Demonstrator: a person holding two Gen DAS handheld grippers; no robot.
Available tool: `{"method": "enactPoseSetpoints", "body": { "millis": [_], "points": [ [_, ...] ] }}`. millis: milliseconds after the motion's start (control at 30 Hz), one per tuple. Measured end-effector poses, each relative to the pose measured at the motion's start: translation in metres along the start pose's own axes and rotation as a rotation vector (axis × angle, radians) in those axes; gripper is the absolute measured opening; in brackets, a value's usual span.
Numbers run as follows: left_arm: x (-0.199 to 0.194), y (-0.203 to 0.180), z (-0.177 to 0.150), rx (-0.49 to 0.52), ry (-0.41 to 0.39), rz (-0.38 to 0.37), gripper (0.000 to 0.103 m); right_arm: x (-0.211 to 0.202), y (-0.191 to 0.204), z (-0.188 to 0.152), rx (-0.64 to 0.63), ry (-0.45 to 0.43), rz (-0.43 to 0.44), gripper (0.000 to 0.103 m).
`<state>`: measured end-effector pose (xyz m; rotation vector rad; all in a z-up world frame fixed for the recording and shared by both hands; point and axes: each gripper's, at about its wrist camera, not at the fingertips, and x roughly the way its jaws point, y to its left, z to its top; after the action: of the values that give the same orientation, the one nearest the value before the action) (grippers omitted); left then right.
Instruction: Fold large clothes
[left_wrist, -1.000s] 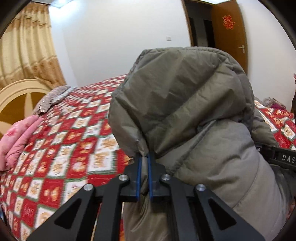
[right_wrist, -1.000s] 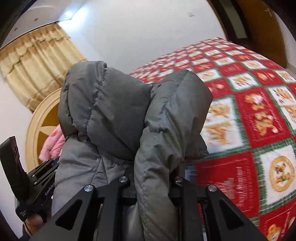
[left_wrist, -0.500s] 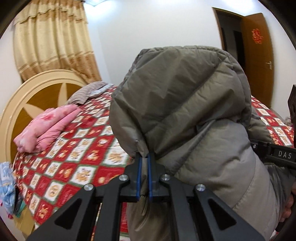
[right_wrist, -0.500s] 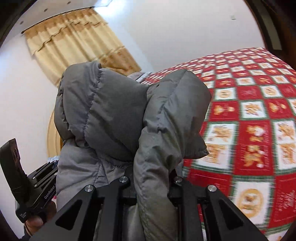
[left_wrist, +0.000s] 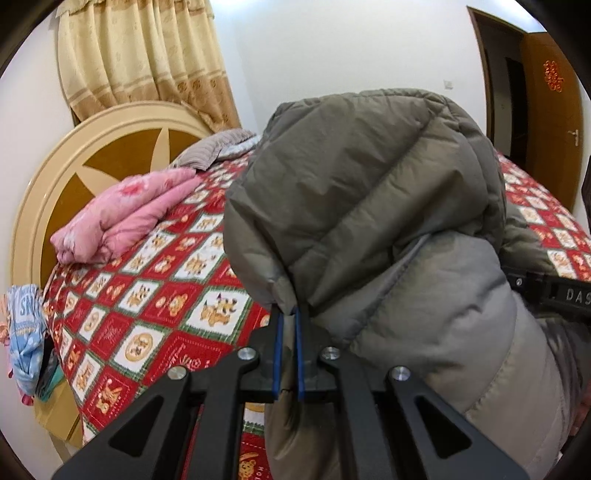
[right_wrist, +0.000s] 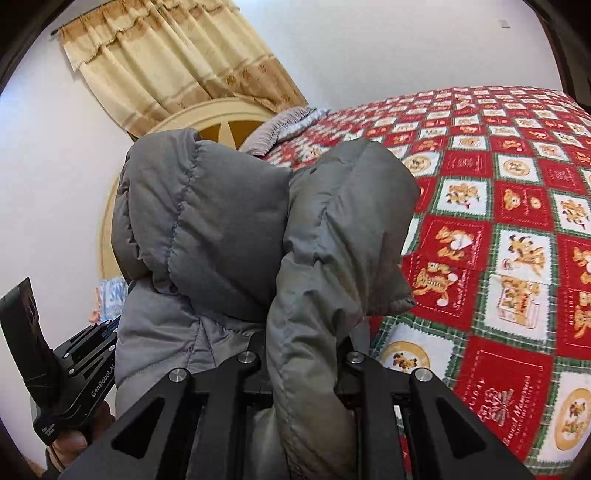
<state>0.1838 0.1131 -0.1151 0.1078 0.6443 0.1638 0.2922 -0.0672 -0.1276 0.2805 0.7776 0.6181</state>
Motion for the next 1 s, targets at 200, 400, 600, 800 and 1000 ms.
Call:
{"method": "enactPoseSetpoints", "body": {
  "millis": [200,400,600,800,1000],
  "points": [
    [0.020,0.004,-0.014,-0.014,0.030,0.020,0.017,0.028,-0.017,-0.007,0.030,0.049,-0.027,0.015],
    [0.035,-0.001,-0.021,-0.001,0.042,0.044,0.033,0.043,-0.032,-0.016,0.056,0.074,-0.043,0.017],
    [0.043,-0.006,-0.024,0.002,0.047,0.052,0.042,0.051,-0.042,-0.021,0.067,0.093,-0.062,0.020],
    [0.050,-0.009,-0.027,0.003,0.060,0.062,0.045,0.059,-0.043,-0.021,0.063,0.118,-0.087,0.023],
    [0.052,-0.008,-0.029,-0.001,0.059,0.070,0.050,0.059,-0.042,-0.024,0.048,0.131,-0.112,0.027]
  ]
}}
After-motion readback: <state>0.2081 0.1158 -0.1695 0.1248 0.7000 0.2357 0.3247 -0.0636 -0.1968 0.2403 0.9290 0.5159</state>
